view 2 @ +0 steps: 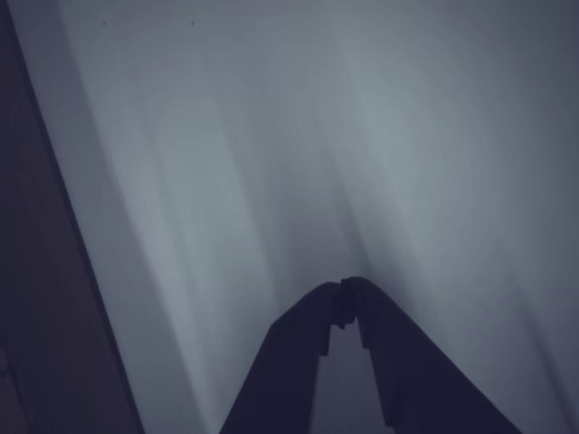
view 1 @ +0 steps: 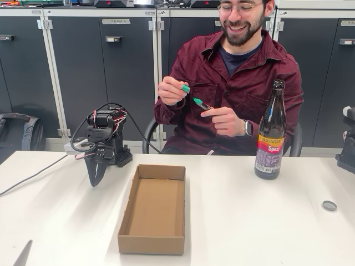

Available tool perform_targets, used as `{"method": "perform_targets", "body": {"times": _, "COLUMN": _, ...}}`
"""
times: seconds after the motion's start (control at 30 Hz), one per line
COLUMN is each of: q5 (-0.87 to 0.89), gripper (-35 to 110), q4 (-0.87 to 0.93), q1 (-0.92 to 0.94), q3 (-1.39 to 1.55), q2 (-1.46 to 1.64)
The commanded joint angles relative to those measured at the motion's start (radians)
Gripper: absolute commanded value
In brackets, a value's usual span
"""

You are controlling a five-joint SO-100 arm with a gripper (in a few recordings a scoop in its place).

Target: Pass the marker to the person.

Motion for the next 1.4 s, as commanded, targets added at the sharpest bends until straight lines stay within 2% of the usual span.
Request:
{"method": "perform_targets", "body": {"times": 0.0, "q5": -0.005, "gripper": -5, "q4": 0.017, "q1": -0.021, "q3": 0.023, "q2": 0.005}}
{"method": "perform_targets", "body": {"times": 1.37, "q5": -0.012, "gripper": -5, "q4": 0.005, "q1": -0.009, "q3": 0.023, "q2": 0.005}}
